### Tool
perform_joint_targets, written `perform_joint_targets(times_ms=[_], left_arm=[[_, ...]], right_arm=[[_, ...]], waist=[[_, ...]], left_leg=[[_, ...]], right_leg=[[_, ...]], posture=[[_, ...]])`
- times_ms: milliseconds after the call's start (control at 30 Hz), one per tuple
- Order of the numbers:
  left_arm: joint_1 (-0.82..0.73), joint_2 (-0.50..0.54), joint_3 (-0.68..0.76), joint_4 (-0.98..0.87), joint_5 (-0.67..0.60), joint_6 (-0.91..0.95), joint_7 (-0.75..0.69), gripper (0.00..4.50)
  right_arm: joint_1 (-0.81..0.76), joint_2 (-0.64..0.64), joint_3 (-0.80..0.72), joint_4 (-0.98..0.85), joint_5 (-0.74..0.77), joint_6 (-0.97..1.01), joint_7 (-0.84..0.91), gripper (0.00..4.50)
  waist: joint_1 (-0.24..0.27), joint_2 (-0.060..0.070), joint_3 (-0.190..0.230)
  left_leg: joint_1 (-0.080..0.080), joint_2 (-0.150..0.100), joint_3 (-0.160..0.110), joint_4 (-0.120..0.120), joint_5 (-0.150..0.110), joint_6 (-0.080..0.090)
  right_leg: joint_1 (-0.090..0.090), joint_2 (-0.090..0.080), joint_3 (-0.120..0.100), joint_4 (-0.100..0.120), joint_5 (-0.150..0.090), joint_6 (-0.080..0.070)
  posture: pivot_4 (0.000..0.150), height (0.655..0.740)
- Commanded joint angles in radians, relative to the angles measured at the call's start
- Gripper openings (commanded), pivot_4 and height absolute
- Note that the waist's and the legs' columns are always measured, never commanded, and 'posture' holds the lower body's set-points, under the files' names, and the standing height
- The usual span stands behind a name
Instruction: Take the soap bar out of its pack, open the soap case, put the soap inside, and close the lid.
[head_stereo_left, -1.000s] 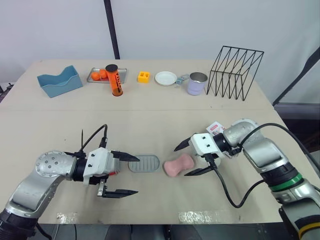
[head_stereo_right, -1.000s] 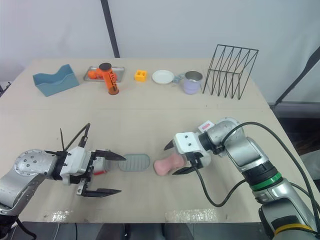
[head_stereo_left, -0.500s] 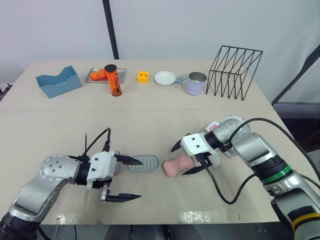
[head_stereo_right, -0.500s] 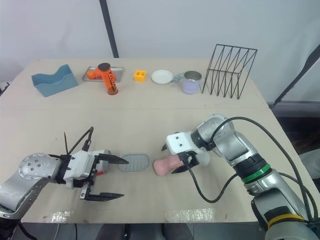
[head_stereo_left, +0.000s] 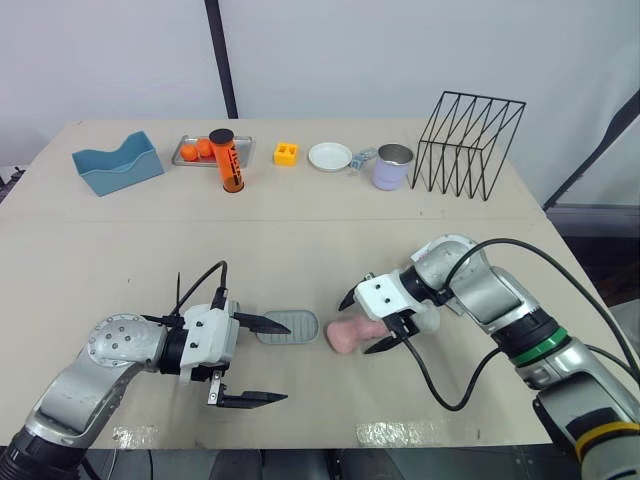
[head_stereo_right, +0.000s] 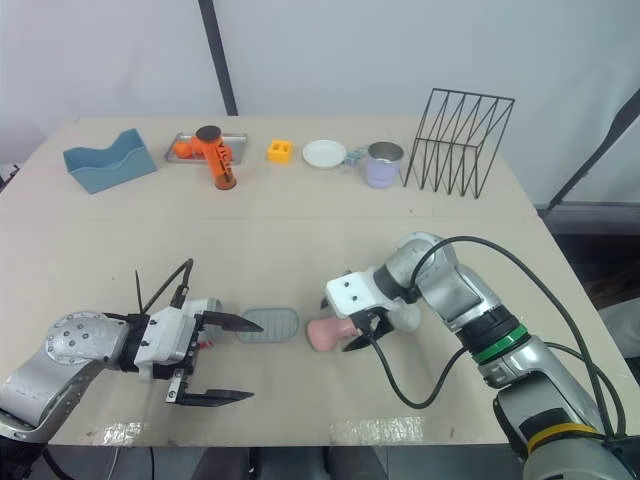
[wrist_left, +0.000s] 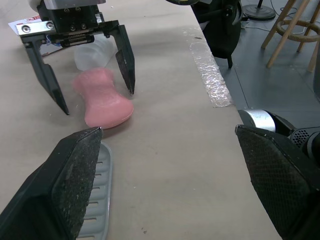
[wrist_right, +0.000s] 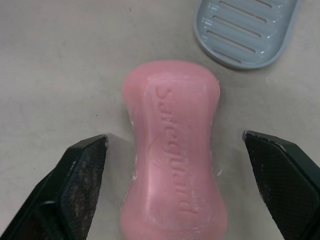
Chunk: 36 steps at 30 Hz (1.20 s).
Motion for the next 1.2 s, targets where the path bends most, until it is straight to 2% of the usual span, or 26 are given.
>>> perform_joint_targets(times_ms=[33, 100, 133, 467, 667, 800, 1000, 1200], left_arm=[[0.010, -0.002, 0.002, -0.026, 0.001, -0.016, 0.007, 4.50], [0.012, -0.002, 0.004, -0.026, 0.003, -0.016, 0.008, 4.50], [0.013, -0.002, 0.005, -0.026, 0.004, -0.017, 0.008, 4.50], [0.017, -0.005, 0.007, -0.011, 0.011, -0.024, 0.010, 4.50], [-0.019, 0.003, 0.062, 0.066, -0.012, -0.013, 0.013, 4.50], [-0.056, 0.011, 0.098, 0.131, -0.022, -0.008, 0.008, 4.50], [-0.087, 0.021, 0.143, 0.167, -0.060, 0.018, -0.013, 4.50], [-0.102, 0.034, 0.152, 0.206, -0.028, -0.030, -0.050, 4.50]], right_arm=[[-0.029, 0.009, 0.005, 0.012, -0.010, -0.032, 0.021, 2.66], [-0.030, 0.012, 0.007, 0.023, -0.013, -0.040, 0.023, 1.75], [-0.030, 0.012, 0.008, 0.027, -0.015, -0.044, 0.025, 1.62], [-0.022, 0.004, 0.000, 0.014, -0.008, -0.037, 0.035, 1.60], [-0.063, -0.008, -0.056, -0.049, 0.030, 0.045, 0.022, 1.60], [-0.094, 0.008, -0.079, -0.139, 0.042, 0.191, -0.014, 1.60], [-0.105, 0.140, -0.099, -0.343, 0.055, 0.560, -0.196, 1.60], [-0.087, 0.233, -0.031, -0.461, 0.038, 0.786, -0.340, 1.60]], waist=[[0.000, 0.000, 0.000], [-0.001, 0.000, 0.000], [0.000, 0.000, 0.000], [0.000, 0.000, 0.000], [0.000, 0.000, 0.000], [-0.001, 0.000, 0.000], [0.000, 0.000, 0.000], [0.001, 0.000, 0.000]], left_leg=[[0.000, 0.000, 0.000, 0.000, 0.000, 0.000], [0.000, 0.000, 0.000, 0.000, 0.000, 0.000], [0.001, 0.000, 0.000, 0.000, 0.000, 0.000], [0.002, 0.000, 0.000, 0.000, 0.000, 0.000], [0.002, 0.000, 0.000, 0.000, 0.000, 0.000], [0.001, 0.000, 0.000, -0.001, 0.000, 0.000], [0.001, 0.001, -0.001, -0.003, 0.000, -0.001], [-0.002, 0.000, -0.002, -0.003, 0.001, -0.001]], right_leg=[[0.000, 0.000, 0.000, 0.000, 0.000, 0.000], [0.000, 0.000, 0.000, 0.000, 0.000, 0.000], [0.001, 0.000, 0.000, 0.000, 0.000, 0.000], [0.002, 0.000, 0.000, 0.000, 0.000, 0.000], [0.002, 0.000, 0.000, 0.000, 0.000, 0.000], [0.001, 0.000, 0.000, 0.000, 0.000, 0.000], [-0.001, 0.000, -0.002, 0.000, 0.000, -0.001], [-0.002, -0.001, -0.004, 0.000, 0.000, -0.001]], posture=[[0.150, 0.7400], [0.150, 0.7400], [0.150, 0.7400], [0.150, 0.7400], [0.150, 0.7400], [0.150, 0.7400], [0.150, 0.7400], [0.150, 0.7400]])
